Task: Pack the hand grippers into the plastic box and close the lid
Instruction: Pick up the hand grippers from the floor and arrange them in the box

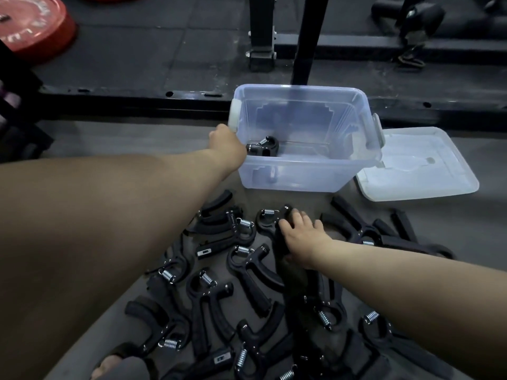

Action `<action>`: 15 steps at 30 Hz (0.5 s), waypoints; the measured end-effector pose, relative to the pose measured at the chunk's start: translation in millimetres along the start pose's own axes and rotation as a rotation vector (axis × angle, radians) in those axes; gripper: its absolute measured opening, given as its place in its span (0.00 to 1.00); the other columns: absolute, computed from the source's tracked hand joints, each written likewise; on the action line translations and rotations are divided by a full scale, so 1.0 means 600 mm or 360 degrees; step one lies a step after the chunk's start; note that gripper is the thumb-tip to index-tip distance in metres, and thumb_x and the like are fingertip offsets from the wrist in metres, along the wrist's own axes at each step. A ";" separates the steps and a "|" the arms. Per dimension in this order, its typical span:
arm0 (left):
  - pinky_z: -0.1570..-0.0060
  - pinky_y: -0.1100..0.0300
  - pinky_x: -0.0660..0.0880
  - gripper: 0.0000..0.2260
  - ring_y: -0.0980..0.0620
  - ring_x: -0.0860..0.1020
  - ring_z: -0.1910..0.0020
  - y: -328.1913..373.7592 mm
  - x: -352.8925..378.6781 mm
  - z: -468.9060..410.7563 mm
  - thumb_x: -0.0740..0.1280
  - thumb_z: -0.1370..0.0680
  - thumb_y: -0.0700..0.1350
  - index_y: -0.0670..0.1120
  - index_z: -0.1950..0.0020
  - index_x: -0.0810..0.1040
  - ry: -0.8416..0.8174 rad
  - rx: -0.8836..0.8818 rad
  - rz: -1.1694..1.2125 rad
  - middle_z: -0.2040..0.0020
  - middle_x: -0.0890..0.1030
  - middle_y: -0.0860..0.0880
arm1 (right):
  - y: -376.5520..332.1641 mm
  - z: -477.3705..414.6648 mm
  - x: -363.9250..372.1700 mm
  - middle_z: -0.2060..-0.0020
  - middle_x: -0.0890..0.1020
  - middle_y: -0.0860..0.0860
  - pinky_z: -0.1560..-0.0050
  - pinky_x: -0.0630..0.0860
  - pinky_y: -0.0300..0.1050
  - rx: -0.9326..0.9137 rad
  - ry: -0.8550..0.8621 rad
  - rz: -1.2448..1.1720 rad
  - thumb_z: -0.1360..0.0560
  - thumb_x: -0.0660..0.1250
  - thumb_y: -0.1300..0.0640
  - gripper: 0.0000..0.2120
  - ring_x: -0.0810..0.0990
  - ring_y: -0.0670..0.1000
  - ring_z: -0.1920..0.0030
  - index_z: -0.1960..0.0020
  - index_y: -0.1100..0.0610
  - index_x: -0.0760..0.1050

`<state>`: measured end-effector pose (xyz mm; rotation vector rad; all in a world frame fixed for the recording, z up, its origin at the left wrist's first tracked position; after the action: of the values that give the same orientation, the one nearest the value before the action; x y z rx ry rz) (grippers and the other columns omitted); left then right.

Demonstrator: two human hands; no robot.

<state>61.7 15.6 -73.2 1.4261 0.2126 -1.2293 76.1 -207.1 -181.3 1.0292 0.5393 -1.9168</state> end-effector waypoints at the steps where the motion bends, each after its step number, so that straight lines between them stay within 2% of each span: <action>1: 0.53 0.53 0.70 0.16 0.43 0.74 0.49 0.000 0.001 -0.001 0.62 0.23 0.38 0.39 0.36 0.68 0.0000 -0.0006 -0.0010 0.37 0.72 0.41 | -0.001 -0.001 0.000 0.32 0.63 0.62 0.36 0.64 0.61 0.0031 -0.0023 -0.0021 0.29 0.72 0.50 0.36 0.64 0.64 0.31 0.29 0.54 0.55; 3: 0.53 0.53 0.70 0.16 0.43 0.74 0.49 0.000 0.002 -0.002 0.62 0.23 0.38 0.39 0.36 0.68 0.0002 -0.0016 -0.0014 0.37 0.71 0.41 | 0.000 -0.002 -0.005 0.41 0.68 0.58 0.42 0.70 0.58 0.0052 0.0011 -0.0070 0.31 0.73 0.53 0.36 0.71 0.62 0.38 0.31 0.54 0.56; 6: 0.54 0.53 0.70 0.15 0.44 0.73 0.51 -0.002 0.004 -0.004 0.62 0.23 0.38 0.39 0.36 0.68 0.0015 -0.0005 -0.0018 0.37 0.71 0.41 | 0.014 0.002 -0.040 0.44 0.71 0.58 0.45 0.75 0.53 0.0019 0.0008 -0.0352 0.34 0.73 0.49 0.39 0.74 0.62 0.43 0.32 0.55 0.56; 7: 0.55 0.54 0.70 0.15 0.45 0.72 0.52 -0.003 0.004 -0.005 0.62 0.23 0.38 0.40 0.37 0.68 0.0013 -0.0002 -0.0014 0.37 0.71 0.41 | 0.021 0.005 -0.056 0.46 0.73 0.58 0.49 0.76 0.51 0.0026 -0.0036 -0.0636 0.33 0.71 0.48 0.35 0.77 0.61 0.47 0.33 0.56 0.58; 9: 0.55 0.54 0.70 0.15 0.45 0.72 0.53 -0.004 0.004 -0.007 0.62 0.24 0.37 0.40 0.37 0.68 0.0015 0.0002 -0.0007 0.38 0.71 0.41 | 0.031 0.008 -0.085 0.52 0.76 0.59 0.56 0.80 0.51 0.0083 -0.0202 -0.1597 0.30 0.65 0.53 0.22 0.79 0.59 0.56 0.39 0.58 0.66; 11: 0.55 0.54 0.70 0.15 0.45 0.71 0.53 -0.004 0.003 -0.006 0.62 0.24 0.37 0.40 0.37 0.68 0.0022 0.0007 -0.0009 0.37 0.71 0.41 | 0.037 0.011 -0.092 0.53 0.79 0.62 0.56 0.82 0.55 0.0177 -0.0497 -0.2436 0.28 0.58 0.58 0.14 0.81 0.60 0.57 0.46 0.62 0.74; 12: 0.55 0.54 0.69 0.15 0.45 0.72 0.53 -0.004 0.003 -0.005 0.62 0.24 0.37 0.39 0.37 0.68 0.0023 0.0012 -0.0008 0.37 0.71 0.41 | 0.040 0.014 -0.089 0.54 0.80 0.63 0.55 0.82 0.55 0.0218 -0.0577 -0.2591 0.27 0.55 0.60 0.14 0.82 0.60 0.57 0.47 0.64 0.75; 13: 0.55 0.54 0.69 0.15 0.45 0.72 0.52 -0.004 0.003 -0.006 0.62 0.23 0.37 0.39 0.37 0.68 0.0024 0.0018 -0.0007 0.37 0.71 0.41 | 0.043 0.014 -0.078 0.55 0.80 0.64 0.56 0.82 0.55 0.0274 -0.0573 -0.2585 0.25 0.54 0.63 0.13 0.83 0.60 0.58 0.47 0.66 0.74; 15: 0.54 0.54 0.70 0.15 0.43 0.74 0.49 -0.003 0.005 -0.006 0.62 0.23 0.38 0.39 0.37 0.68 0.0023 0.0022 -0.0003 0.37 0.71 0.41 | 0.046 0.010 -0.053 0.58 0.78 0.63 0.57 0.83 0.56 0.0421 -0.0431 -0.2266 0.25 0.58 0.67 0.09 0.81 0.59 0.63 0.46 0.66 0.72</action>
<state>63.2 17.5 -77.4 1.4475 0.2157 -1.2244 105.8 -210.1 -151.2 0.4452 1.0219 -3.3661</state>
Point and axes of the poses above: each hand's wrist, its own z-axis away from the middle knuckle, its own x-axis out of the palm, y = z × x, the point moved 1 cm from there along -z, towards the middle knuckle
